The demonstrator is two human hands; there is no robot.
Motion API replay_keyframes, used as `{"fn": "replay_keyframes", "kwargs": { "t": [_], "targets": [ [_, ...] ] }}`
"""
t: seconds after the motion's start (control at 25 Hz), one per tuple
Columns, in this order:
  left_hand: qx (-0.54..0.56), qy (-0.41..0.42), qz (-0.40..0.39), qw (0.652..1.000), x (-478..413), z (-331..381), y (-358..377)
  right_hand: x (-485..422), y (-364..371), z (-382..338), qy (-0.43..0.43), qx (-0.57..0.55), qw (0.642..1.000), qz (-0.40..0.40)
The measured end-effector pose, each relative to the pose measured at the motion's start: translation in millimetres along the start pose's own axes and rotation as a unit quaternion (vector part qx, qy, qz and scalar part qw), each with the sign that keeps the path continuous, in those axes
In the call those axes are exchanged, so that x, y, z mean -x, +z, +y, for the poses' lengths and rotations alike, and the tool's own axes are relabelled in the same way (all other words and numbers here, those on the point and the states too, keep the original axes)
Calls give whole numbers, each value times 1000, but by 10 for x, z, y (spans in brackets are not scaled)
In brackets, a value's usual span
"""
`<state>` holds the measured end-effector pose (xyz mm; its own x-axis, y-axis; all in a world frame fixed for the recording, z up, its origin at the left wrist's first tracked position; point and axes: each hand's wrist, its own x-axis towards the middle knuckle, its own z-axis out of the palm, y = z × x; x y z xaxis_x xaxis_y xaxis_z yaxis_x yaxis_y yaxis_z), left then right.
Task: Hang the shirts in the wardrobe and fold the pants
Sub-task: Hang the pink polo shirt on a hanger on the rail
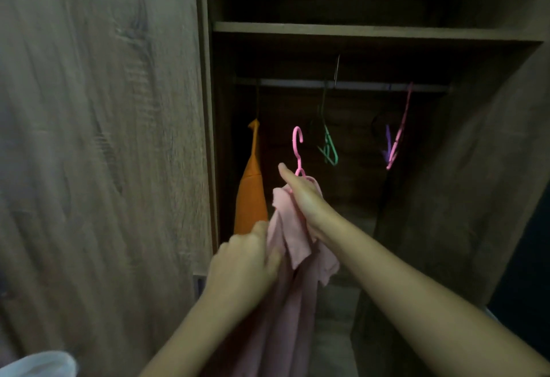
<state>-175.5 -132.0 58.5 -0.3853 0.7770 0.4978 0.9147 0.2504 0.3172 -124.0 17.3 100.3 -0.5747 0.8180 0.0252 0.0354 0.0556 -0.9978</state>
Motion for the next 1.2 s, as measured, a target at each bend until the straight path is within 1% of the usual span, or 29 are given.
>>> {"fn": "replay_keyframes", "kwargs": {
  "t": [0.08, 0.12, 0.16, 0.2, 0.24, 0.28, 0.32, 0.4, 0.44, 0.48, 0.56, 0.64, 0.72, 0.8, 0.92, 1.0, 1.08, 1.16, 1.2],
  "targets": [
    [140, 16, -32, 989, -76, 116, -77, -162, -102, -75, -27, -4, 999, -19],
    [196, 3, -18, 980, -155, 131, -83, -263, -157, -120, -45, 0, 999, -26],
    [231, -23, 22, 972, -295, 115, -63, -368, -216, -173, -66, 3, 997, -29],
    [237, -50, 76, 967, -475, 66, 0, -478, -274, -227, -84, 14, 996, -32],
    [217, -71, 125, 965, -687, -4, 102, -585, -329, -282, -98, 28, 994, -40],
    [190, -90, 150, 966, -929, -78, 226, -696, -384, -332, -107, 44, 992, -54],
    [163, -104, 157, 969, -1179, -137, 346, -801, -437, -391, -114, 62, 989, -66],
    [119, -141, 129, 974, -1643, -209, 552, -983, -522, -545, -130, 92, 983, -96],
    [115, -166, 121, 972, -1816, -238, 628, -1066, -556, -620, -133, 100, 980, -111],
    [124, -190, 127, 966, -1964, -257, 690, -1184, -600, -697, -132, 107, 978, -121],
    [143, -225, 171, 948, -2140, -315, 746, -1419, -668, -837, -134, 131, 974, -127],
    [113, -232, 225, 940, -2168, -299, 753, -1683, -690, -953, -141, 158, 970, -120],
    [91, -208, 248, 942, -2159, -277, 748, -1901, -681, -1055, -128, 182, 969, -111],
    [101, -199, 236, 946, -2146, -206, 720, -2058, -650, -1136, -110, 191, 969, -112],
    [127, -179, 203, 954, -2136, -127, 669, -2279, -546, -1198, -89, 207, 965, -136],
    [138, -163, 181, 960, -2129, -123, 642, -2447, -448, -1168, -58, 224, 963, -138],
    [143, -164, 163, 962, -2127, -138, 613, -2565, -354, -1085, -20, 253, 957, -143],
    [141, -171, 156, 963, -2139, -180, 608, -2652, -279, -990, -16, 269, 953, -137],
    [139, -169, 156, 963, -2135, -200, 612, -2683, -256, -966, -28, 271, 953, -131]
  ]
}}
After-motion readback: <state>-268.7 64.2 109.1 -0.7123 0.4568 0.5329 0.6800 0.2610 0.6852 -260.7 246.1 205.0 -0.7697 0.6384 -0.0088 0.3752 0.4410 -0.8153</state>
